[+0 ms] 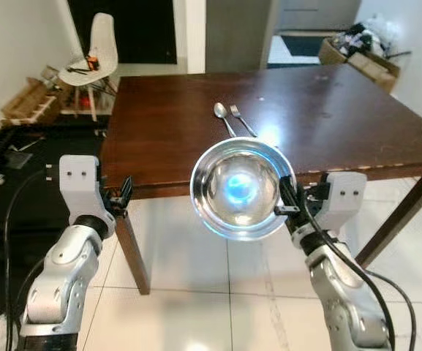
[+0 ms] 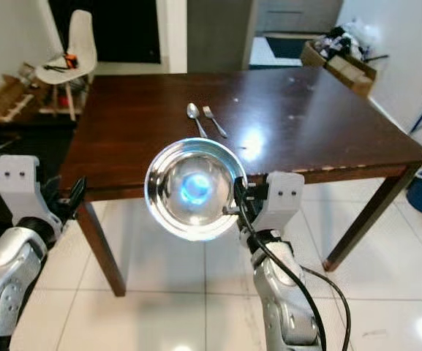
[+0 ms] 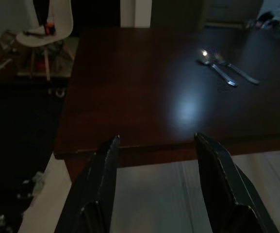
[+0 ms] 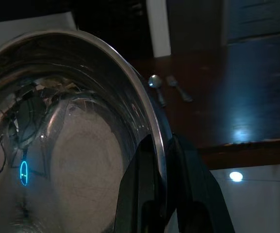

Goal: Setting the table

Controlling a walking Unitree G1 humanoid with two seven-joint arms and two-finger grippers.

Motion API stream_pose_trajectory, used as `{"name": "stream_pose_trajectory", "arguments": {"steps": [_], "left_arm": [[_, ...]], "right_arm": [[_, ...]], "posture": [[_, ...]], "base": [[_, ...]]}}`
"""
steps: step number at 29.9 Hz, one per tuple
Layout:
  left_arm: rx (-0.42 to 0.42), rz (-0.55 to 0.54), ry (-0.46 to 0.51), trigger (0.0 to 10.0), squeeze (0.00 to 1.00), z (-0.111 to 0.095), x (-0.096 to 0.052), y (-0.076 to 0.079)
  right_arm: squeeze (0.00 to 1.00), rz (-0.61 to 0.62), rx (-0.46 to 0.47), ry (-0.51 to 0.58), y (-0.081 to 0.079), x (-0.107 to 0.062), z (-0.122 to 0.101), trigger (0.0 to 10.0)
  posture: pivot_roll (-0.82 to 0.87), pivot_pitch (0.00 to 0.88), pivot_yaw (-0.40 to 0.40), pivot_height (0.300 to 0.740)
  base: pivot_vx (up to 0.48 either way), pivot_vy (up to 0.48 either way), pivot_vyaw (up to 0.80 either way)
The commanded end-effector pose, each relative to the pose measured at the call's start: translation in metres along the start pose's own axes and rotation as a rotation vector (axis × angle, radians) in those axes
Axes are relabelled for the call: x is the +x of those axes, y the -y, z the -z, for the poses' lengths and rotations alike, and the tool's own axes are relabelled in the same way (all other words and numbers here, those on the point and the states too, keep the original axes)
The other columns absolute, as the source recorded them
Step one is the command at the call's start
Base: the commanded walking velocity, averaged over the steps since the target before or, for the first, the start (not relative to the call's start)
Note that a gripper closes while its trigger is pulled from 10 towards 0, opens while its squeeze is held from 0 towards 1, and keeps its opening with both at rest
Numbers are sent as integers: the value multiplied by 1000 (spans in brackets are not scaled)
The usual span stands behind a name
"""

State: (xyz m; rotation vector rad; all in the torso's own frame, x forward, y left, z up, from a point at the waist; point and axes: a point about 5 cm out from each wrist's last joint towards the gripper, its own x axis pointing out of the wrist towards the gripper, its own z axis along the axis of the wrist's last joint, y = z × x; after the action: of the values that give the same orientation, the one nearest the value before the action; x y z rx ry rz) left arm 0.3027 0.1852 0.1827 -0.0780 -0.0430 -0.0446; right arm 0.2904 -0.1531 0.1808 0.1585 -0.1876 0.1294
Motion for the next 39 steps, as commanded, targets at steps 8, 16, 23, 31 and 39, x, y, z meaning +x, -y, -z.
{"name": "stream_pose_trajectory", "arguments": {"steps": [8, 16, 23, 31, 39], "left_arm": [[-1, 21, -13, 10000, 0, 2, 0, 4], [-1, 18, -18, 10000, 0, 4, 0, 4], [-2, 19, -20, 10000, 0, 5, 0, 5], [-3, 23, -23, 10000, 0, 5, 1, 7], [-4, 26, -22, 10000, 0, 5, 2, 8]], "right_arm": [[0, 6, 5, 12, 2, 1, -1, 10000], [0, 6, 12, 4, 2, 1, 0, 10000], [0, 9, 18, 0, 2, 0, 0, 10000], [0, 8, 25, 1, 2, 0, 0, 10000], [0, 7, 27, 1, 1, 0, 0, 10000]], "posture": [[-80, 0, 67, 740], [-81, 0, 67, 740], [-82, 0, 68, 740], [-82, 1, 70, 740], [-81, 0, 70, 740]], "base": [[0, 0, 0], [0, 0, -700], [0, 0, -800], [0, 0, -800], [0, 0, -800]]}}
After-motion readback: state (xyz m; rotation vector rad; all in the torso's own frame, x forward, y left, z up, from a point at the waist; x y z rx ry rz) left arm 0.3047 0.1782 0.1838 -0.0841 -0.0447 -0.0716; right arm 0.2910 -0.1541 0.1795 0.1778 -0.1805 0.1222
